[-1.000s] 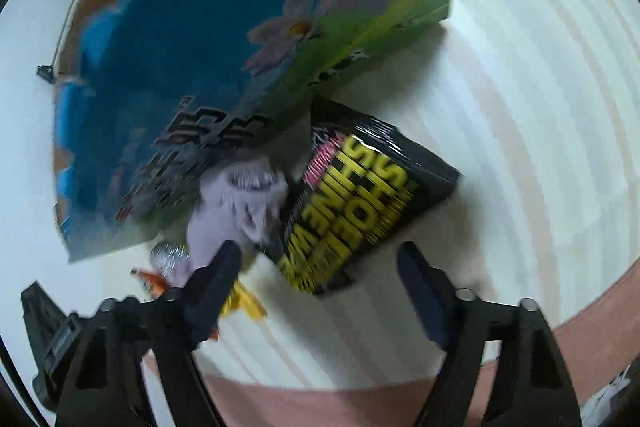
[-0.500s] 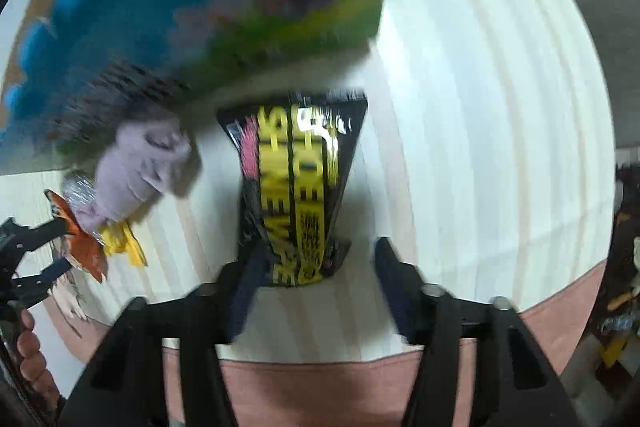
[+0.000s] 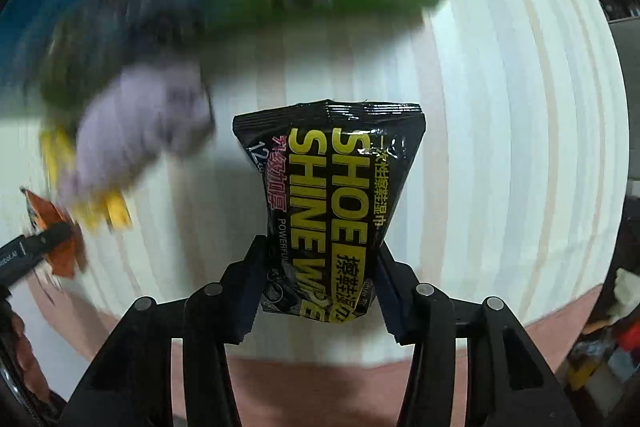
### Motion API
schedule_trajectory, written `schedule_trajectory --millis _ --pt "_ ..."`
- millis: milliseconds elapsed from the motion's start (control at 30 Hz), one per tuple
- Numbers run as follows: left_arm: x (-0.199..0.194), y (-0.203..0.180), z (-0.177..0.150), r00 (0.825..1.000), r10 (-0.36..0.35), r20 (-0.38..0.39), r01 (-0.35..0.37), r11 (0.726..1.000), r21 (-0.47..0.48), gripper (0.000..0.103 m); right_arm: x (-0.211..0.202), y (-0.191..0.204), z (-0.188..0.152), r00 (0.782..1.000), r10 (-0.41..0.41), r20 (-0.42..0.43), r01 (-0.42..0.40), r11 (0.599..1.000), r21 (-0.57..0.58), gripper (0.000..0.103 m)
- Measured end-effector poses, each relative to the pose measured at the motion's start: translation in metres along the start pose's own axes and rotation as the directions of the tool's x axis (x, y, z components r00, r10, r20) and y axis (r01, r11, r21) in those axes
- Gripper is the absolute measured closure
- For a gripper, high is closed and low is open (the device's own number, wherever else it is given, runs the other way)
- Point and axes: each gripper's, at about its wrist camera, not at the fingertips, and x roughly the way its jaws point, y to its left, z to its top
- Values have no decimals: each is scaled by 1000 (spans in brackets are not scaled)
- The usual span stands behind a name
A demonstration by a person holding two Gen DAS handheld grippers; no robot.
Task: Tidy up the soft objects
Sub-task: 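Grasp the orange panda bag with the left gripper while the right grasps the shoe-shine pack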
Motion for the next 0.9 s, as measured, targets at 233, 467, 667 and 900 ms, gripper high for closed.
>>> schedule_trajectory --millis 233,467,667,900 --pt "17 -14 -17 998 -70 -5 70 998 2 26 15 -2 -33 998 9 -55 -12 999 -49 28" --pt "13 15 -17 962 -272 -25 266 954 -140 22 8 -18 -33 995 95 -13 -94 995 30 23" --pt "5 32 -14 953 -303 8 298 935 -193 22 -4 -34 -29 995 103 -11 -102 994 36 23" --pt "17 58 -5 943 -334 1 325 919 -223 29 14 -16 -29 997 60 -45 -60 998 -7 36"
